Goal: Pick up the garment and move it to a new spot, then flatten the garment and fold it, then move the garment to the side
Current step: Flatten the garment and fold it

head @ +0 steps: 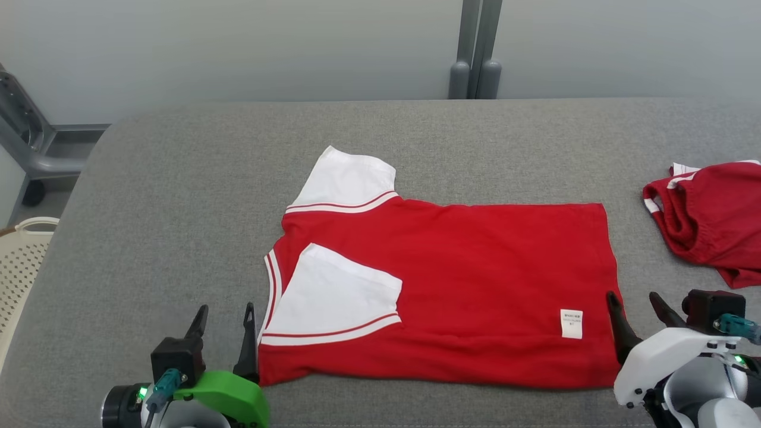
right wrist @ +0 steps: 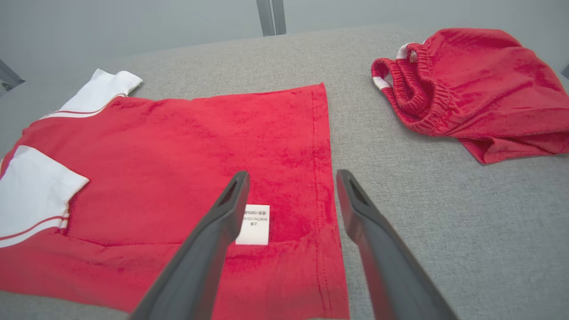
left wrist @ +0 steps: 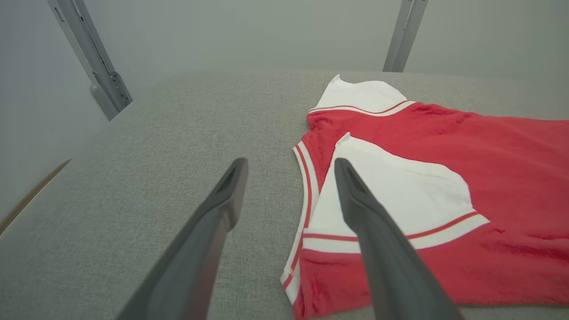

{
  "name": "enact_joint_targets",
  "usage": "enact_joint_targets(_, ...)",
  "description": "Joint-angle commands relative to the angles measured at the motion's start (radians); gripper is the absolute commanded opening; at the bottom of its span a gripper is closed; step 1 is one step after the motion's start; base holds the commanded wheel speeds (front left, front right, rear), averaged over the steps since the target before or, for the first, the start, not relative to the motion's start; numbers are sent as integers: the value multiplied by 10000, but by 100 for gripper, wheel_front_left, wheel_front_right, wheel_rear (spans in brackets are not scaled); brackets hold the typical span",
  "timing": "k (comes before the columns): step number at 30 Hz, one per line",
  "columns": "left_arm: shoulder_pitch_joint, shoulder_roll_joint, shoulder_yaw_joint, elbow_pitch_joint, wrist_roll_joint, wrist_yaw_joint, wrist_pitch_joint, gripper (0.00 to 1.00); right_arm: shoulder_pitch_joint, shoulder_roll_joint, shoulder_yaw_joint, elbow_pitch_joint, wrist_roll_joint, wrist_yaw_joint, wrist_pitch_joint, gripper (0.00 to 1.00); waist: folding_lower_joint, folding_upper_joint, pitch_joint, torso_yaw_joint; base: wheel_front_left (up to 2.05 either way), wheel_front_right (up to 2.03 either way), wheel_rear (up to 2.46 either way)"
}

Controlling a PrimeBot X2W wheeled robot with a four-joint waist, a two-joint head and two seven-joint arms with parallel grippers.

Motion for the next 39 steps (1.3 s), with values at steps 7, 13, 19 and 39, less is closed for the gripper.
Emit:
enact_joint_targets(7,246,-382,1211,-1011,1060,-226,-82,100,-261,-14,924,82,293,-17,-2131,100,0,0,-469,237,0,0,0)
enact_joint_targets(13,849,-1051,2600,-1584,1404,-477,-86,100,-419,-10,1307,415,721,-17,-3032,100,0,0,-791,393,0,0,0)
enact_joint_targets(19,1342,-1561,3363,-1713,1815,-1160,-88,100,-419,-8,1710,749,499,-17,-3542,100,0,0,-1038,507,0,0,0)
enact_joint_targets(39,1781,-1976,3511,-647,3263,-3182,-88,100,-122,-12,2003,1379,271,-17,-3919,100,0,0,-1170,507,0,0,0)
